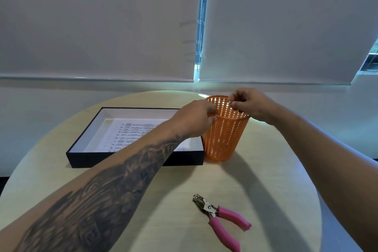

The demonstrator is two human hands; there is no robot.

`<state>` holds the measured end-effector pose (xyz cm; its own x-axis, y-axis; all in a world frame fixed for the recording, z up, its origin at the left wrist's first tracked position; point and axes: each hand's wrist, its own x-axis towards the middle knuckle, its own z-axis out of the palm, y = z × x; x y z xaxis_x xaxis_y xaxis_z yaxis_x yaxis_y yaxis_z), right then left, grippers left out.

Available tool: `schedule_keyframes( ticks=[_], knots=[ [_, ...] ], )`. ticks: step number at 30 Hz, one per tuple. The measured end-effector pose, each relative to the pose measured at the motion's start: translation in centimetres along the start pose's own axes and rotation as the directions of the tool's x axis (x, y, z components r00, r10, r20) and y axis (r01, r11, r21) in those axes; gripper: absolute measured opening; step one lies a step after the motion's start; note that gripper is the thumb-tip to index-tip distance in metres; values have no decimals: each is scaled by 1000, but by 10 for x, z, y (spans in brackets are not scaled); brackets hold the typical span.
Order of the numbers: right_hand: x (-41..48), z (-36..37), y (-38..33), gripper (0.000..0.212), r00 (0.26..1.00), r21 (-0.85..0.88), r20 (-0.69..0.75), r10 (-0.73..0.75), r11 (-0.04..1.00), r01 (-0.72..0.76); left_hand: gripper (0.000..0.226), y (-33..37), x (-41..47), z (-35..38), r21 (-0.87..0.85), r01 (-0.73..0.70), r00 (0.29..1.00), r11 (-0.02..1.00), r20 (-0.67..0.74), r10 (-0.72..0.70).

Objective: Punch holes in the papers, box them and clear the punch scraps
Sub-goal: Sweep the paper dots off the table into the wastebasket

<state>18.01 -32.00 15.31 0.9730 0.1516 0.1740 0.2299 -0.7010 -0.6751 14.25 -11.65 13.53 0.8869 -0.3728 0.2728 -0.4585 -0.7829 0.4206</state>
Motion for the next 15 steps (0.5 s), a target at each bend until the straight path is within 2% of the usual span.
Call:
schedule_keyframes(
  ticks=[10, 15],
  knots=[
    [-1, 3, 1, 9, 999, -39, -42, -13, 999, 11, 30, -1, 3, 5, 28, 12, 1000, 1000, -1, -11],
    [-2, 5, 0, 10, 999, -122, -26, -31, 992, 28, 34, -4, 3, 10, 48, 2, 1000, 999, -17, -1]
  ],
)
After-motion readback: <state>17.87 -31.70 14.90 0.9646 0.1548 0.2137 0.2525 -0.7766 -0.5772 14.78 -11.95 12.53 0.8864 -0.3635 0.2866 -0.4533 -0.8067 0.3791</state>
